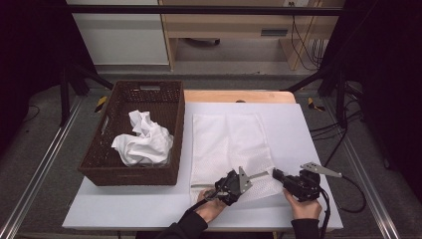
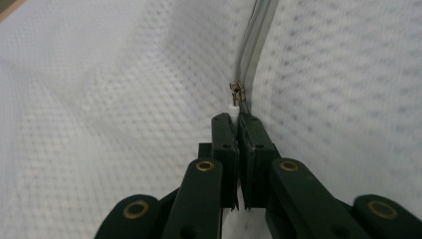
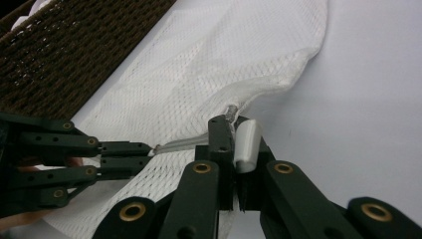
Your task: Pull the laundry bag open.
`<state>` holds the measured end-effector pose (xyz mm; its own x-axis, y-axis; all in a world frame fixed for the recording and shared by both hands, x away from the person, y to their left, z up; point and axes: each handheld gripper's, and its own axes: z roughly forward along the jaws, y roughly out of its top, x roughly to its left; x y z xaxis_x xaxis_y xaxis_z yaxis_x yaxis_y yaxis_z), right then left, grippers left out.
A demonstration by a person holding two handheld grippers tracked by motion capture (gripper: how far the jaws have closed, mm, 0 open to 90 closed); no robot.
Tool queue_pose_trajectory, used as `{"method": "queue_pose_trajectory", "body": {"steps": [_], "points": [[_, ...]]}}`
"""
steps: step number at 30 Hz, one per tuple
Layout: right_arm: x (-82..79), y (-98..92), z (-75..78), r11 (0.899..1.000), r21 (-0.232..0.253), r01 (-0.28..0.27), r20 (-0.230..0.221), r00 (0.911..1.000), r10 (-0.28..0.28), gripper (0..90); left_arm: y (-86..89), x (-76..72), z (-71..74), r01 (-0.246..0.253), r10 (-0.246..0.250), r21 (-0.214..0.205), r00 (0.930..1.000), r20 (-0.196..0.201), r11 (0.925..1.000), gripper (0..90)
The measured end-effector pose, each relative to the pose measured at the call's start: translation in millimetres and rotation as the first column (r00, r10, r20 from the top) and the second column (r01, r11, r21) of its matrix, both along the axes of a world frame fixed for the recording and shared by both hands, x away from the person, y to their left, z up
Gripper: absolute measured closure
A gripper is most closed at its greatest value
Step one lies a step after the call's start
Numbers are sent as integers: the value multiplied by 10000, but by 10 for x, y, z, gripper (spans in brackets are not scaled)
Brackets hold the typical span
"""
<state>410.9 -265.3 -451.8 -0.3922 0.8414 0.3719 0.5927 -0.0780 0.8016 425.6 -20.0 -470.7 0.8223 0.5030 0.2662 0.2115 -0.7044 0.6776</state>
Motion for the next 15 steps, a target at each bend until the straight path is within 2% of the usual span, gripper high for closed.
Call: {"method": "queue_pose_trajectory", "body": {"steps": [7,9,11,15], "points": [[-8,-11,10,10000,-37,80,108,9999,-80,877,247,-43,-12,-160,163,388,9998,-72,9991,859],[-7,-21,10,9999,-44,134,134,9998,-134,877,328,-45,-22,-241,245,432,9997,-97,9988,859],[-7,-28,10,9999,-26,133,114,9998,-133,877,406,-50,-21,-290,294,307,9995,-140,9991,859],[-7,-27,19,9999,-68,135,206,9997,-134,877,521,-102,-6,-299,305,411,9994,-141,9987,859]]}}
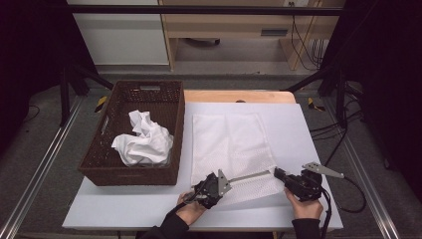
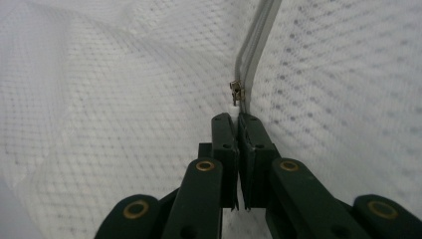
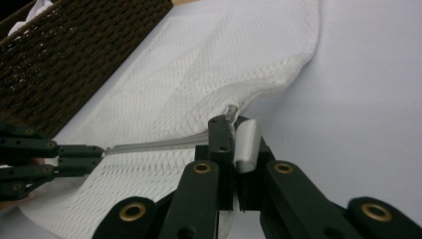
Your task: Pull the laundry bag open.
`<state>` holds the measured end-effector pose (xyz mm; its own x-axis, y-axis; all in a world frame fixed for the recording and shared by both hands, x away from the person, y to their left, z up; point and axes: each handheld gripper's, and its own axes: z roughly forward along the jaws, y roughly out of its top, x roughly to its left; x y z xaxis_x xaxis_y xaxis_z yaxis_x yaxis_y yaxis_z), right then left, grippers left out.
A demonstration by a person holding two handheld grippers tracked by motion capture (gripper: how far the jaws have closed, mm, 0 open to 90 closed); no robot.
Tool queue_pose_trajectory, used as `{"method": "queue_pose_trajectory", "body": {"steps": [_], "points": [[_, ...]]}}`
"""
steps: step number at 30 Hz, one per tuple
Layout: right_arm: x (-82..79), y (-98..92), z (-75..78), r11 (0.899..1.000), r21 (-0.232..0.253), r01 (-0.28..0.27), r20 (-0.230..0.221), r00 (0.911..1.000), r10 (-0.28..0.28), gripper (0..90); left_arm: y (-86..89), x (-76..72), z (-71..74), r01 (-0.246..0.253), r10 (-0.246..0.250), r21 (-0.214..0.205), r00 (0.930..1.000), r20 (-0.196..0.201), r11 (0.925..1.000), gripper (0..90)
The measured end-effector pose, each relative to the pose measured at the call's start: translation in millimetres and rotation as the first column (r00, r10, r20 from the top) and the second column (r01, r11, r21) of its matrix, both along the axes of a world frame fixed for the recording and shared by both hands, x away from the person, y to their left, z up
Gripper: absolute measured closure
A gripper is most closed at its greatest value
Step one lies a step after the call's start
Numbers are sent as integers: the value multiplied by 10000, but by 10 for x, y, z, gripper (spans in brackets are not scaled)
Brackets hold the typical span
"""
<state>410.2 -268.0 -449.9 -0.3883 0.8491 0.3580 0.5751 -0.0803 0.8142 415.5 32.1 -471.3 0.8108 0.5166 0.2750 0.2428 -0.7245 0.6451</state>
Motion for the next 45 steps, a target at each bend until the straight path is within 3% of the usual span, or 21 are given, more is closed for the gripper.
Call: {"method": "queue_pose_trajectory", "body": {"steps": [13,26,32,37,39,45], "points": [[-4,-23,11,9999,-57,138,72,9999,-138,877,398,-88,21,-349,350,225,9994,-74,9991,858],[-3,-32,2,9998,-76,166,52,9999,-165,877,815,-143,68,-751,754,118,9967,-314,9971,858],[1,-28,-4,9998,-108,173,33,9998,-173,877,895,-155,57,-801,809,225,9961,-359,9965,859],[0,-43,-4,9995,-147,264,75,9996,-263,877,971,-152,35,-912,942,510,9938,-593,9945,859],[0,-52,-5,9995,-48,309,10,9995,-309,876,1019,-167,26,-832,862,419,9932,-780,9957,858],[12,-17,-15,9995,-248,173,55,9998,-172,876,1033,-216,26,-784,824,591,9943,-682,9952,858]]}}
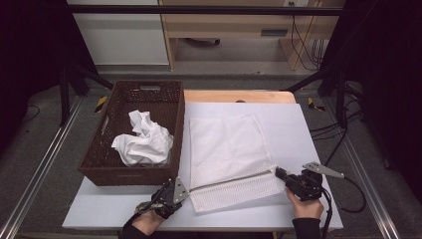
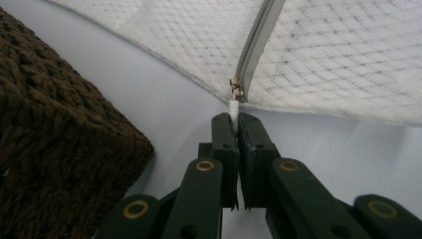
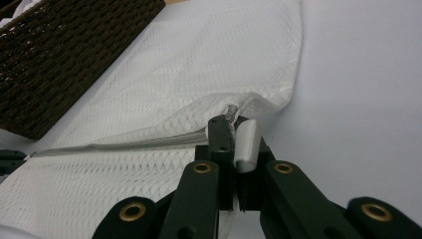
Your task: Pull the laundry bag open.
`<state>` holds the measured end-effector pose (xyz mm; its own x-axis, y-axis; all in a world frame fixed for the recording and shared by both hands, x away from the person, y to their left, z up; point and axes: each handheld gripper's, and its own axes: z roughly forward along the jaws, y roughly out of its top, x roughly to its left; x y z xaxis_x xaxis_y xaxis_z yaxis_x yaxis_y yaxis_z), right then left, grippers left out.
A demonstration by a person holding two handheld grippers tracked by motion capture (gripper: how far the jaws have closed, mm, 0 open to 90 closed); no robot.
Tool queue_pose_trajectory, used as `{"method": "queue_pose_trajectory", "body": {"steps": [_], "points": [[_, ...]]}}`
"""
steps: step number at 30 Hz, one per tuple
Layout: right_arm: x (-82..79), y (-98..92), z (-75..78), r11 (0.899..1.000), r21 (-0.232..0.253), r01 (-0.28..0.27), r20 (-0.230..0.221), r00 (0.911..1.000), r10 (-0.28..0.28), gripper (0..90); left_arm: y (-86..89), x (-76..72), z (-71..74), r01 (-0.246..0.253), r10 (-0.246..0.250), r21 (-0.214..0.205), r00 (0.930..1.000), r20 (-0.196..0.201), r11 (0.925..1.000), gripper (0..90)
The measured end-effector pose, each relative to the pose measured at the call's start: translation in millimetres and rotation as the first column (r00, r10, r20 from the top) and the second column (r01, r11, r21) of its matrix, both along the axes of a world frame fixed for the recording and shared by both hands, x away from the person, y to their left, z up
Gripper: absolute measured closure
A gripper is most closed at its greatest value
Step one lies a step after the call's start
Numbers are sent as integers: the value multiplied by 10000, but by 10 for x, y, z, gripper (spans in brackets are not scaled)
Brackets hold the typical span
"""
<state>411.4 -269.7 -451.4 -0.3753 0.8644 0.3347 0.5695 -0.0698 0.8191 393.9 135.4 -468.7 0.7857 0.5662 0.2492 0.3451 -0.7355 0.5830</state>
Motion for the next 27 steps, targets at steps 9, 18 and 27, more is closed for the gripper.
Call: {"method": "queue_pose_trajectory", "body": {"steps": [9,18,27], "points": [[-2,-22,-59,9996,234,-159,-233,9996,165,867,43,55,40,-805,779,-986,9965,-301,9919,678],[-20,-47,-139,9989,-448,137,303,9995,-123,453,-79,-45,118,-1323,1227,-2555,9910,-531,9577,464],[132,20,-226,9846,-1734,210,436,9990,-137,430,-111,-120,-40,-1700,1388,-2825,9821,-1274,9441,471]]}}
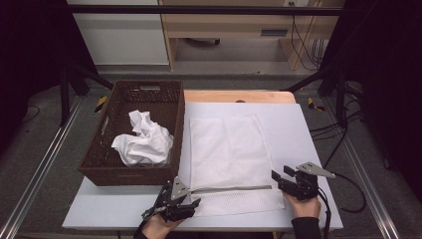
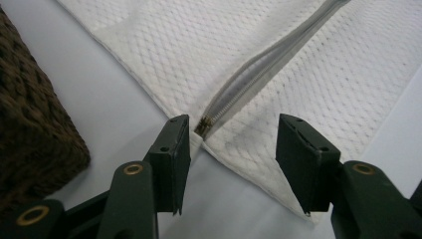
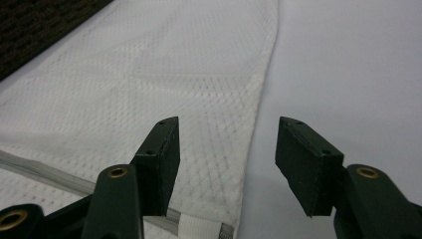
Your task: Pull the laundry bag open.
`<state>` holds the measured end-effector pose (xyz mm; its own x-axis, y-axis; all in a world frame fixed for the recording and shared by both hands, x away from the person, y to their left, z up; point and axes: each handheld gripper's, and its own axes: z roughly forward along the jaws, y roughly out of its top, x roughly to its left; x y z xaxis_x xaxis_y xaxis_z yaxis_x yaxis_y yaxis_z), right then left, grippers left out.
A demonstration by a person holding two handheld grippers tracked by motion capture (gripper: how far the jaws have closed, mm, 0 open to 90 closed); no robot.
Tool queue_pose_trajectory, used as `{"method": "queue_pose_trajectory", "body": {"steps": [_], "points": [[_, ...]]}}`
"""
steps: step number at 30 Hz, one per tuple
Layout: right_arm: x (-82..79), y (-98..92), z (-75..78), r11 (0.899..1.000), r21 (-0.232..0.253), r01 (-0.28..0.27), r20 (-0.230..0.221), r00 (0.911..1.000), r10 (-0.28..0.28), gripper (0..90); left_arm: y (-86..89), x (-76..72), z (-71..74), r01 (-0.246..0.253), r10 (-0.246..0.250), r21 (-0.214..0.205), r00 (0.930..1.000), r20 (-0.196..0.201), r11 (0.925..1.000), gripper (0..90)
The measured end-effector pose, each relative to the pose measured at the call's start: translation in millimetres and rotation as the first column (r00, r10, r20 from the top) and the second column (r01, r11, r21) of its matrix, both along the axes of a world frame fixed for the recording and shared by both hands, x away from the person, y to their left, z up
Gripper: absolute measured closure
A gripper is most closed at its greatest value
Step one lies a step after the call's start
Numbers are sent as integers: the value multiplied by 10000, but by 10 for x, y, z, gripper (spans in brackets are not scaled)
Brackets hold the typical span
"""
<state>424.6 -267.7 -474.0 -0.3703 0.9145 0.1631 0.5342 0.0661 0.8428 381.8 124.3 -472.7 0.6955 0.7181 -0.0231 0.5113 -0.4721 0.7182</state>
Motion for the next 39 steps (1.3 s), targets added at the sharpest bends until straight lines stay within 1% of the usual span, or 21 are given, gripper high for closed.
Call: {"method": "queue_pose_trajectory", "body": {"steps": [2,4,5,7,12,14,15,17,18,19,20,22,25,26,28,30,31,33,36,37,39], "points": [[53,30,-29,9995,-318,-29,22,10000,30,427,-1,-32,-12,177,-177,-103,9998,-1,9998,502],[121,64,-52,9983,-576,-67,-90,9999,62,427,-11,-54,-17,351,-351,-105,9994,21,9993,524],[158,78,-59,9978,-649,-99,-79,9999,94,426,-16,-61,-21,447,-448,-157,9990,-26,9989,555],[241,106,-63,9972,-734,-136,-120,9998,128,433,-30,-69,-37,559,-560,-77,9984,-129,9984,601],[442,191,-69,9934,-1123,-242,-242,9995,216,462,-23,-55,-49,416,-417,-72,9989,-197,9991,718],[510,222,-83,9927,-1173,-272,-244,9994,245,475,-26,-59,-48,403,-403,25,9991,-155,9992,739],[552,232,-86,9914,-1281,-266,-424,9989,214,482,-35,-65,-50,398,-397,102,9992,-95,9992,740],[624,264,-102,9850,-1708,-234,-576,9982,137,514,-64,-81,-46,295,-296,334,9996,6,9990,747],[651,269,-114,9841,-1755,-275,-623,9979,168,560,-80,-91,-45,240,-249,535,9996,152,9983,756],[675,263,-121,9867,-1593,-338,-803,9965,212,598,-92,-97,-51,170,-189,617,9994,305,9980,783],[693,259,-125,9875,-1538,-332,-942,9954,188,626,-98,-98,-50,124,-147,688,9993,331,9976,809],[691,261,-99,9867,-1608,-244,-1115,9937,64,738,-105,-94,-52,90,-127,800,9988,464,9968,867],[692,265,-91,9856,-1685,-123,-1243,9922,-88,861,-106,-98,-50,170,-223,951,9983,544,9953,883],[691,263,-86,9850,-1720,-124,-1286,9916,-100,881,-111,-101,-51,200,-262,990,9978,610,9949,885],[686,256,-84,9839,-1785,-24,-1209,9925,-195,889,-105,-85,-48,278,-338,981,9976,598,9948,886],[670,244,-72,9814,-1909,213,-1023,9939,-415,891,-94,-52,-46,310,-411,1243,9960,796,9918,887],[660,236,-63,9819,-1856,375,-965,9937,-562,891,-86,-22,-50,231,-355,1311,9950,928,9911,886],[640,205,-54,9830,-1727,629,-867,9931,-788,890,-66,52,-54,266,-375,1205,9953,896,9924,886],[619,176,-70,9848,-1478,909,-1175,9871,-1087,886,-57,116,-56,327,-447,1235,9944,960,9918,884],[617,178,-77,9830,-1578,939,-1302,9848,-1150,880,-47,124,-59,296,-402,1120,9948,941,9933,882],[609,197,-86,9819,-1699,842,-1181,9874,-1051,832,-24,118,-43,305,-400,1034,9950,916,9942,869]]}}
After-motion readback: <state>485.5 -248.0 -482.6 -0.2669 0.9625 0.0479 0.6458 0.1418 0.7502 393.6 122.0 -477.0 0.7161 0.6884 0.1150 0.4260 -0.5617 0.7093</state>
